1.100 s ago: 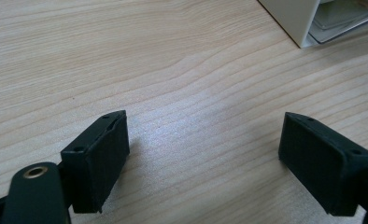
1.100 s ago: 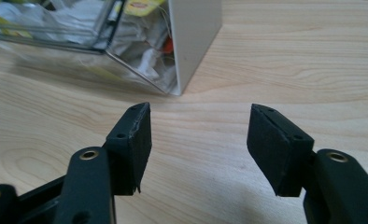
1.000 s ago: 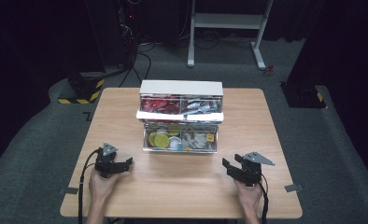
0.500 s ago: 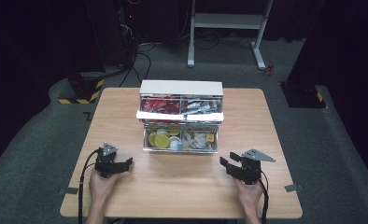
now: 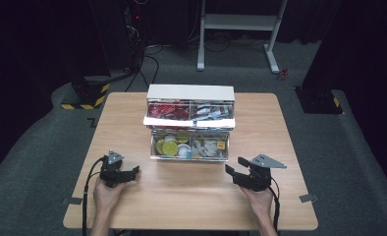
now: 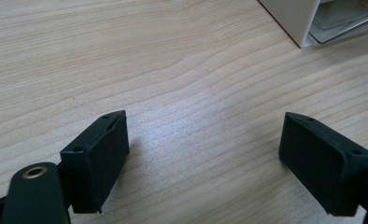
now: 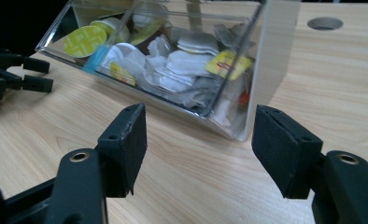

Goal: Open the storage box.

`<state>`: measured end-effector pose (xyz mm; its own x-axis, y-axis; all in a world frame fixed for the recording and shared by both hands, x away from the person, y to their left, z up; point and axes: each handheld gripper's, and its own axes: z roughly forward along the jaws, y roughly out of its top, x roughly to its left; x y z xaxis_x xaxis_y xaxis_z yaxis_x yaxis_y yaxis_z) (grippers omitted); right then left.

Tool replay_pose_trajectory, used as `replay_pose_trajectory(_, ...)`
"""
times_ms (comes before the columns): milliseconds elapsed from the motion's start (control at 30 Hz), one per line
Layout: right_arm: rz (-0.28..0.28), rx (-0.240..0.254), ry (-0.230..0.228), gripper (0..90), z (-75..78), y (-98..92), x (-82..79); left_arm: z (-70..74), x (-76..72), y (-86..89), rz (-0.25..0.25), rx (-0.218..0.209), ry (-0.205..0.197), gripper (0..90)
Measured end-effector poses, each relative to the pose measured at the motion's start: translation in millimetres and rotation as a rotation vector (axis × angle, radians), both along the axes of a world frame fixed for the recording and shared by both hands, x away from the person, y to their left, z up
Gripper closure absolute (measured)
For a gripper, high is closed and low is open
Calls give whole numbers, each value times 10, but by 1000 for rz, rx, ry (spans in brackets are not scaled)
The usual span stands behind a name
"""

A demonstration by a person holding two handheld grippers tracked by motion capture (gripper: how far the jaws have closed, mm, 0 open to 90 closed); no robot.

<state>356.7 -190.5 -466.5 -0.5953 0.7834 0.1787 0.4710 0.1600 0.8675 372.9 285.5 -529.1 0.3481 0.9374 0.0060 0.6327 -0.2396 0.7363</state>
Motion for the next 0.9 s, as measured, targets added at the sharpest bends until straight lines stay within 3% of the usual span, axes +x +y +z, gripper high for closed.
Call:
replay_pose_trajectory(267,-3,10,-33,423,145,92,63,0,0,0,0,0,0,164)
replay_pose_trajectory(533,-22,-30,-89,483,335,157,96,0,0,-1,1,0,0,164)
replay_pose_trajectory(900,-5,-19,-110,500,578,163,145,0,0,-2,2,-1,0,164)
